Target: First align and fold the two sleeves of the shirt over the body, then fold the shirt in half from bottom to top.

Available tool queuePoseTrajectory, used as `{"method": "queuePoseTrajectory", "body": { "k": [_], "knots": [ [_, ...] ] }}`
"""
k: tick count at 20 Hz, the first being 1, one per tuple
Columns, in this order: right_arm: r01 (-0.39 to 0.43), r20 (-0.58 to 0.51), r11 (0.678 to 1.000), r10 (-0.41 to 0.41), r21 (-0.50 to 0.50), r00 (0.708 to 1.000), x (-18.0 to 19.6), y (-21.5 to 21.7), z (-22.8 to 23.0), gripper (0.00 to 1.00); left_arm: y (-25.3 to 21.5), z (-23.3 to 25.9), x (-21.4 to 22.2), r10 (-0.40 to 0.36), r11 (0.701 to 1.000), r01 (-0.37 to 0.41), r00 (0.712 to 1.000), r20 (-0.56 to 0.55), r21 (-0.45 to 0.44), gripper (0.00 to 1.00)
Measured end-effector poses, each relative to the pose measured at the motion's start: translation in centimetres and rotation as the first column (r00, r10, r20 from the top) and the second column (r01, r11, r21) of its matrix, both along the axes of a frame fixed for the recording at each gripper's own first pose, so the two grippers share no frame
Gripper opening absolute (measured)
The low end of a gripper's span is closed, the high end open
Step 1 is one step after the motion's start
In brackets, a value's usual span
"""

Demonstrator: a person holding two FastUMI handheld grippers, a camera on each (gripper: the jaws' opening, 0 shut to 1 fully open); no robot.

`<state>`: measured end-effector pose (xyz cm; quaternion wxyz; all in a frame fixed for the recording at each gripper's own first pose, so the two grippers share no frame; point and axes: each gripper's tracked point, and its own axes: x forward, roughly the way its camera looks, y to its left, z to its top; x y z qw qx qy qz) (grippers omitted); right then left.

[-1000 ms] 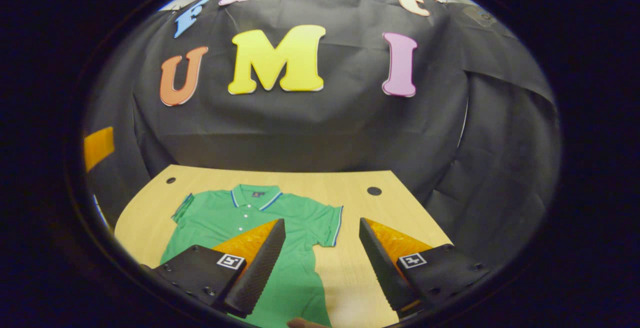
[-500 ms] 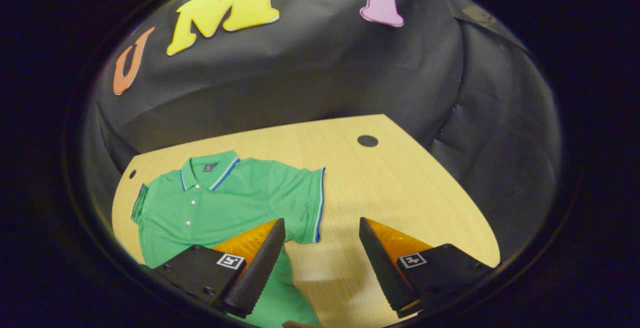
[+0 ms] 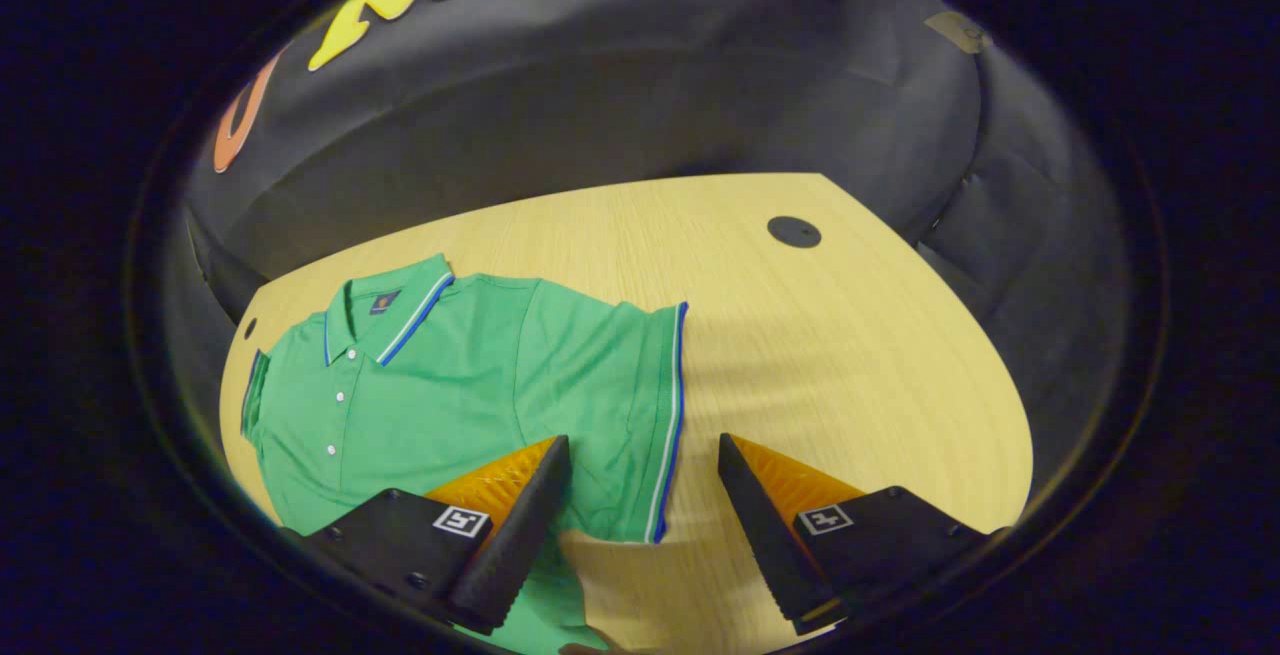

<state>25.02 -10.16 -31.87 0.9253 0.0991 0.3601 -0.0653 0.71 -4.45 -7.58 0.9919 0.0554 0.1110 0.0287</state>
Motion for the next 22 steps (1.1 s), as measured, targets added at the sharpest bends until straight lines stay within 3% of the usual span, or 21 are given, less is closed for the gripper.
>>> {"method": "queuePoseTrajectory", "body": {
  "k": [5,6,7,8,13,14,17,22],
  "knots": [
    [0.014,-0.002,1.000,-0.014,0.023,1.000,0.4,-0.6,0.0,0.94,-0.1,-0.1,-0.4,0.007,1.000,-0.007,1.000,-0.006,0.000,0.99],
    [0.019,-0.005,1.000,-0.019,0.023,1.000,0.5,-0.8,-0.2,0.84,-0.1,-0.2,-0.4,0.008,1.000,-0.008,1.000,-0.009,-0.003,0.99],
    [0.015,-0.003,0.999,-0.015,0.031,1.000,0.4,-0.7,-0.1,0.82,0.0,-0.4,-0.5,0.011,1.000,-0.011,1.000,-0.014,-0.007,0.99],
    [0.012,-0.007,0.999,-0.012,0.039,1.000,0.3,-0.7,-0.2,0.69,0.0,-0.6,-0.8,0.013,1.000,-0.014,1.000,-0.019,-0.011,0.99],
    [-0.042,-0.030,0.999,0.042,0.013,0.999,0.3,-0.4,-0.2,0.24,-0.1,-0.9,-0.9,0.018,1.000,-0.019,0.999,-0.030,-0.016,0.99],
    [-0.059,-0.035,0.998,0.059,0.003,0.998,0.4,-0.3,-0.3,0.32,0.0,-1.1,-1.0,0.020,1.000,-0.020,0.999,-0.033,-0.015,0.99],
    [-0.051,-0.036,0.998,0.049,-0.043,0.998,0.5,-0.6,-0.3,0.08,0.2,-1.5,-1.3,0.027,1.000,-0.028,0.999,-0.041,-0.015,0.99],
    [-0.045,-0.031,0.998,0.044,-0.040,0.999,0.5,-0.3,-0.1,0.06,1.1,-1.9,-1.8,0.054,0.998,-0.055,0.997,-0.052,-0.021,0.99]
  ]
}}
